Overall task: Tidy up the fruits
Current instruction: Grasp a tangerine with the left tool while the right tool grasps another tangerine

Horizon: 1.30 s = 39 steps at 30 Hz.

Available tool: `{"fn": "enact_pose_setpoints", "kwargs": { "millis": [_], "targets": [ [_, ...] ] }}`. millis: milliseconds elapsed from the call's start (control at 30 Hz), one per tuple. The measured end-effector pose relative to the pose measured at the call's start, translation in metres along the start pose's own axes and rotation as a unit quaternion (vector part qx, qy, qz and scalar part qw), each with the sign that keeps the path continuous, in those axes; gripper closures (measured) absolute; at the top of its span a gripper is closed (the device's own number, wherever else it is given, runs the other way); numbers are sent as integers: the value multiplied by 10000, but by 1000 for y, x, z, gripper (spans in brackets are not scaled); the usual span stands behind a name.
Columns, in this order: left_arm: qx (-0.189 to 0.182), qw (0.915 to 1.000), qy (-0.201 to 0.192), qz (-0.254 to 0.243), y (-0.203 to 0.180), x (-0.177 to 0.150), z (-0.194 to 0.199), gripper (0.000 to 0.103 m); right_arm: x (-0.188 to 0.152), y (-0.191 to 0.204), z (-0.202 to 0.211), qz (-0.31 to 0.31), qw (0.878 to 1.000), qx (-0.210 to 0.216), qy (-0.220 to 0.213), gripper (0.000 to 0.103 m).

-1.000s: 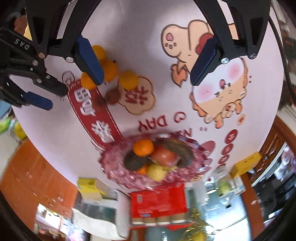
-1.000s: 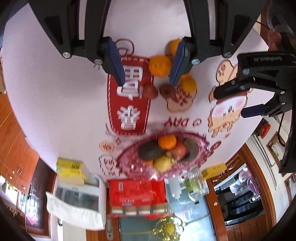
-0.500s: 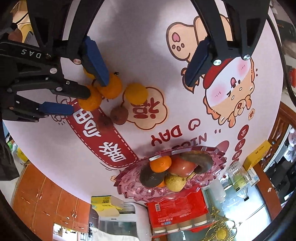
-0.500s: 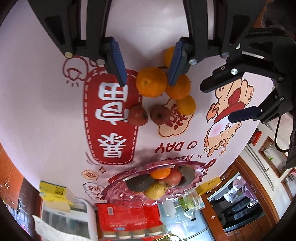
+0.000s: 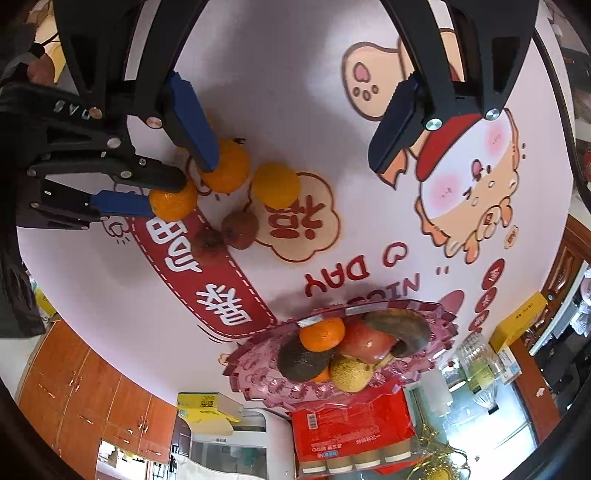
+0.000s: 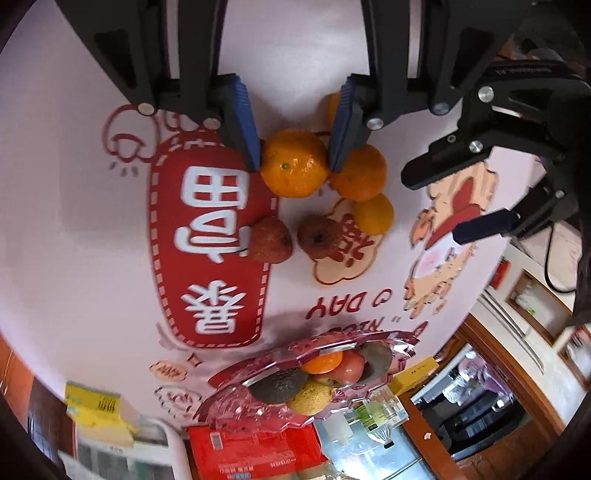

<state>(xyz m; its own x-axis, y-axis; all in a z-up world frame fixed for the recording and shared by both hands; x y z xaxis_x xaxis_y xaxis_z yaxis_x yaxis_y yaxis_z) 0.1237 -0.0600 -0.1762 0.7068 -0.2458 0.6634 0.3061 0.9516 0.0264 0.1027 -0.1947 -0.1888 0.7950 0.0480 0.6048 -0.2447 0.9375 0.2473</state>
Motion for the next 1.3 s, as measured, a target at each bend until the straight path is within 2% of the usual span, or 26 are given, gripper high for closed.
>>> {"fn": "enact_pose_setpoints", "kwargs": {
  "millis": [200, 367, 467, 633, 733, 867, 1000, 1167, 1300],
  "targets": [
    [-233, 9995, 168, 98, -16, -2, -11, 23, -2, -11, 11, 212, 9984, -514, -63, 65],
    [-372, 9977, 476, 321, -27, -7, -25, 46, -4, -20, 18, 161, 9978, -638, -112, 65],
    [-444, 9954, 577, 618, -29, -8, -32, 48, -4, -23, 22, 161, 9973, -692, -158, 65],
    [-348, 9962, 532, 603, -34, -4, -33, 52, -6, -25, 24, 180, 9969, -743, -161, 66],
    [-475, 9954, 514, 660, -37, -1, -31, 70, -9, -23, 26, 205, 9968, -759, -159, 66],
    [-451, 9954, 494, 680, -34, 1, -27, 70, -6, -17, 33, 280, 9964, -750, -262, 66],
    [-503, 9933, 682, 786, -29, -6, -28, 69, -1, -11, 37, 362, 9960, -749, -338, 66],
    [-557, 9900, 806, 1018, -23, -10, -32, 59, -1, -8, 37, 339, 9962, -731, -335, 66],
    [-649, 9872, 854, 1180, -24, -15, -37, 59, -4, -4, 38, 355, 9961, -742, -321, 66]
  ]
}}
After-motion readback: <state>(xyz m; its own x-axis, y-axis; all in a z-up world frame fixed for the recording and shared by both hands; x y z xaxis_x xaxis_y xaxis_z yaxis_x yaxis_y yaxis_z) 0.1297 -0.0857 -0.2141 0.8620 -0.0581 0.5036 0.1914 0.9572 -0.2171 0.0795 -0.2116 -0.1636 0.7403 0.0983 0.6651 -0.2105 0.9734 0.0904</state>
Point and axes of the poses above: each gripper's, at about its wrist camera, not at the fingertips, and z roughly against the way its jaws point, y to its left, x to its top, the point moved 5 cm from there along -z, roughly the way its jaws point, and after that the axes turned 15 degrees about -y, right-handed, at the moved point
